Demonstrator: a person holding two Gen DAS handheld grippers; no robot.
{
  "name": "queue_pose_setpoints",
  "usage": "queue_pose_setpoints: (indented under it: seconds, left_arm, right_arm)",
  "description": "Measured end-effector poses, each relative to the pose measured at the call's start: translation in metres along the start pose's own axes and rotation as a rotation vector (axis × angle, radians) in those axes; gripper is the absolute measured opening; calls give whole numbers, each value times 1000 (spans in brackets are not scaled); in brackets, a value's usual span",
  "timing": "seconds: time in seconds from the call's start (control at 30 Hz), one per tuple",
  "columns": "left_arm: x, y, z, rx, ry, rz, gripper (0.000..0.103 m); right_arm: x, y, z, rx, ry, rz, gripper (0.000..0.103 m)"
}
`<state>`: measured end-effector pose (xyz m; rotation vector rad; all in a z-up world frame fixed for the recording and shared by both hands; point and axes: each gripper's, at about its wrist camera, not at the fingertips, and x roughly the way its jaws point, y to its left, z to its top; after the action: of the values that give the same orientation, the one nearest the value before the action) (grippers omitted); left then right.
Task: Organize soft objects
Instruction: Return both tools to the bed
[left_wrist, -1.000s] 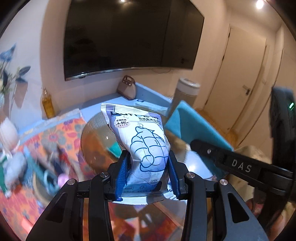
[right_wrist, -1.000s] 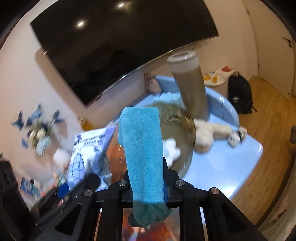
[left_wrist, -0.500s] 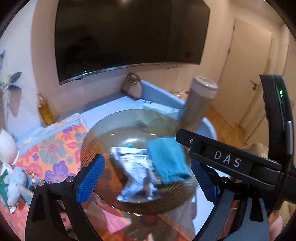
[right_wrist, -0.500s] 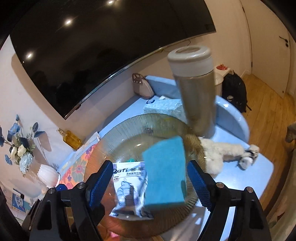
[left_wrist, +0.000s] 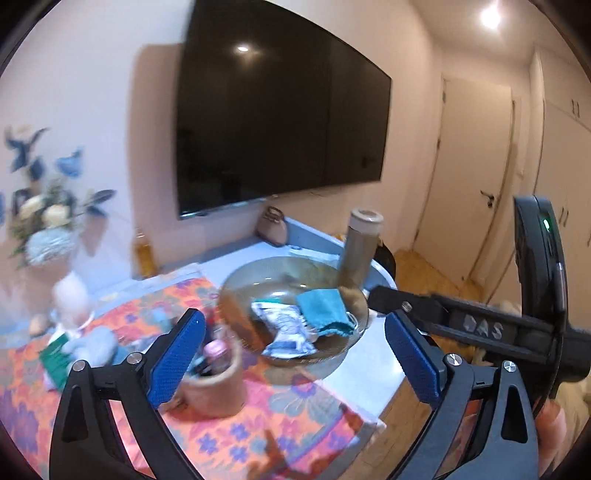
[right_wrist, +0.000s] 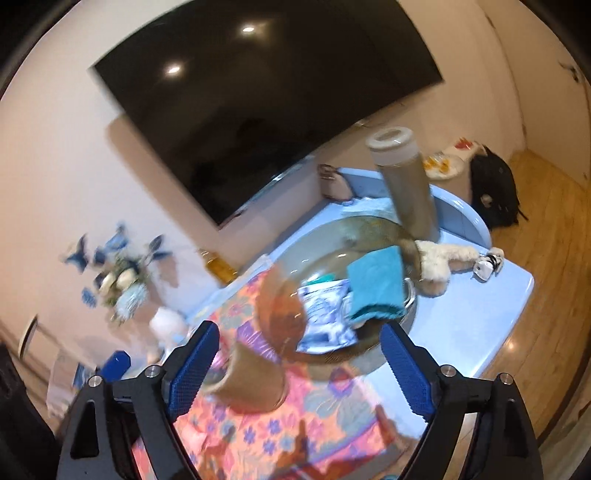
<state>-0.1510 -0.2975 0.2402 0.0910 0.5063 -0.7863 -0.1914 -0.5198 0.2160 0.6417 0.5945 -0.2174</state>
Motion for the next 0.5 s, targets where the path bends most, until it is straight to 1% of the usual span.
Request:
queue_pose_setpoints:
  seconds: [0.1, 0.23, 0.27, 0.3, 0.33, 0.37, 0.43, 0.47, 0.5]
  left_arm:
    - [-35, 25, -8, -45, -29, 53, 99]
    - [-86, 75, -21, -109, -98, 223, 101]
    - [-99, 92, -24, -140, -112, 280, 101]
    - [-107, 104, -27, -168, -122, 317, 101]
    - [-121, 123, -32, -221, -142, 375, 101]
    - [-131, 137, -37, -261, -156, 413, 101]
    - [-150, 172, -52, -344, -162, 477, 101]
    - [-157, 190, -61, -383, -148, 501, 101]
    - [-161, 200, -69, -404, -138, 516, 101]
  right_arm:
    - [-17, 29, -19, -87, -2, 42, 92]
    - [-22, 79, -48, -244, 34, 96, 93]
    - [-22, 91, -56, -276, 45, 114, 93]
    - [-21, 101, -63, -304, 58, 133, 94]
    - [-19, 108, -69, -322, 69, 145, 94]
    - [-15, 120, -78, -351, 89, 168, 95]
    - [-2, 141, -96, -402, 135, 210, 95]
    - [3, 147, -102, -414, 151, 217, 95]
    - [12, 157, -113, -433, 181, 225, 95]
